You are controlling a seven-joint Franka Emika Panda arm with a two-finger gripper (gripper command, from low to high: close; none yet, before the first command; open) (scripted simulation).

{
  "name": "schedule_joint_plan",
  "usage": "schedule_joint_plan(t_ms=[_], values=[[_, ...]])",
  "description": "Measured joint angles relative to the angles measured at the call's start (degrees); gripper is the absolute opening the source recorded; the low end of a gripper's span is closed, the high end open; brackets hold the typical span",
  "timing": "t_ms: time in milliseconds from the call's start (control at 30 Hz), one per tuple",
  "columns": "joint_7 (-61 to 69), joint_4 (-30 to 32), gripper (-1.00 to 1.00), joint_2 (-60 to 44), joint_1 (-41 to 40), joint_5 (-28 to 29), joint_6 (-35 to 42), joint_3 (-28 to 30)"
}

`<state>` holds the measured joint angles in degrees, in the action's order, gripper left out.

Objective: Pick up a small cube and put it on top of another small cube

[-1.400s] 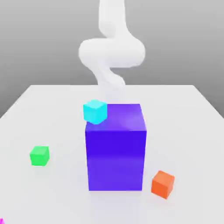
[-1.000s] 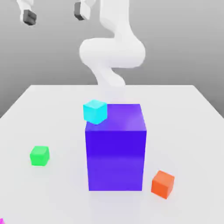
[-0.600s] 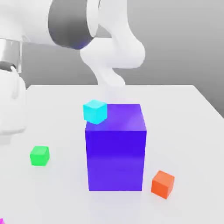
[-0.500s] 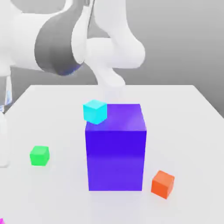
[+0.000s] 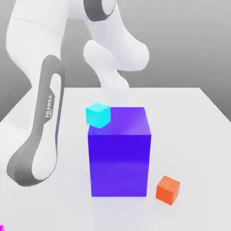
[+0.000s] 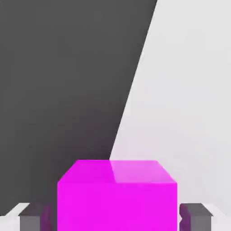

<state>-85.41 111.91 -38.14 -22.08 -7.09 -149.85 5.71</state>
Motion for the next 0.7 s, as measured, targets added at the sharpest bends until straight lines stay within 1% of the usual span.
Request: schedule_joint_plan(t_ms=[100, 233, 467, 600, 700], values=[[0.0, 0.0, -1.00, 0.0, 0.0, -0.1, 0.0, 0.0], [-0.6, 2.1, -1.00, 6.9, 0.9, 1.2, 4.8, 1.4], [-2.3, 16.0, -1.00, 19.8, 2.4, 11.9, 3.2, 9.3], [-2.8, 24.2, -1.00, 27.4, 1.9, 17.5, 2.0, 12.9], [-2.5, 30.4, -1.00, 33.2, 0.4, 20.7, 1.2, 14.8]])
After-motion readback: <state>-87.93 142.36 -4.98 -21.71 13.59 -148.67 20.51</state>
